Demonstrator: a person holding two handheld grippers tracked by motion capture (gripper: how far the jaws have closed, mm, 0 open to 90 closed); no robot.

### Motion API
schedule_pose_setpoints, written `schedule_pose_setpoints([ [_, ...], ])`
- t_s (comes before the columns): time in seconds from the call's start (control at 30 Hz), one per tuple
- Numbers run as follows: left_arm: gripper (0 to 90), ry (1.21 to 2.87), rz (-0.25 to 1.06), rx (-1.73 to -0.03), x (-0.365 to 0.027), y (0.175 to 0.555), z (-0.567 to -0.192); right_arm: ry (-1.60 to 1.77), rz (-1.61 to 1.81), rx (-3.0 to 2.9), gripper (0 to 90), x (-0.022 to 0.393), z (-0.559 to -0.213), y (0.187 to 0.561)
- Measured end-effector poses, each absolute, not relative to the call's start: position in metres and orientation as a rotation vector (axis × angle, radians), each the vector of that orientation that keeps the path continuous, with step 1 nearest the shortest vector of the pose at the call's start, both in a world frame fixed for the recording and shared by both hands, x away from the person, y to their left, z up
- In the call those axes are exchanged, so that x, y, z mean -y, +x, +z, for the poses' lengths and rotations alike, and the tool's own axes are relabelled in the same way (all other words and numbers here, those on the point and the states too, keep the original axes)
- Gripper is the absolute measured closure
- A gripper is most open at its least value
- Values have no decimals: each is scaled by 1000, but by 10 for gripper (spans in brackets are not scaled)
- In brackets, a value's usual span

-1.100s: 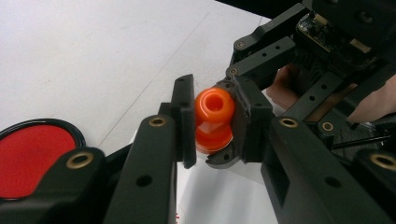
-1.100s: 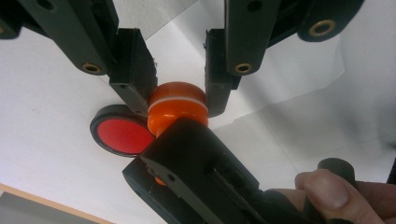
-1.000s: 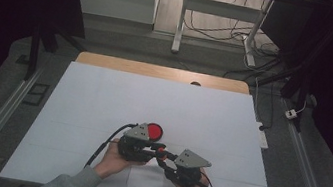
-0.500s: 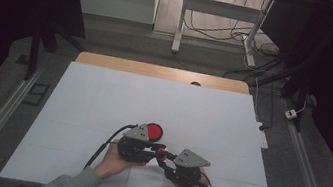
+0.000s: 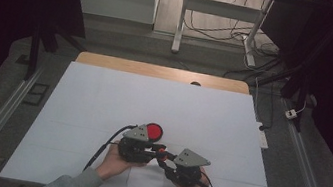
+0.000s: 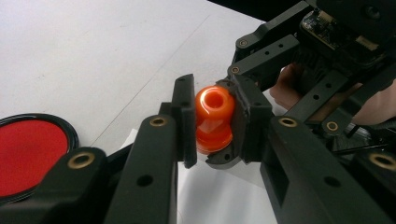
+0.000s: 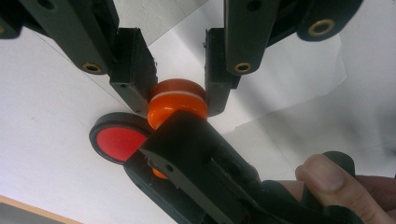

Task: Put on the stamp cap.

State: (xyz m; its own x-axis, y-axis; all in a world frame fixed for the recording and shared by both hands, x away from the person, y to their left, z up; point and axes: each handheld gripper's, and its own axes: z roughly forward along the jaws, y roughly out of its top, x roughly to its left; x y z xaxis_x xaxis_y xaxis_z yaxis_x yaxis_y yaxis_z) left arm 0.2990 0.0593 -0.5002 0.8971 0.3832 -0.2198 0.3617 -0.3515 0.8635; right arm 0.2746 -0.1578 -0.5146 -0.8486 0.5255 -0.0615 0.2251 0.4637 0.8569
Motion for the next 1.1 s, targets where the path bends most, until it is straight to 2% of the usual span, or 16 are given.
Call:
schedule_pose_setpoints([
  [1.1, 727, 1974, 33, -539, -58, 299, -498, 623, 1343, -2386, 641, 159, -515, 274],
])
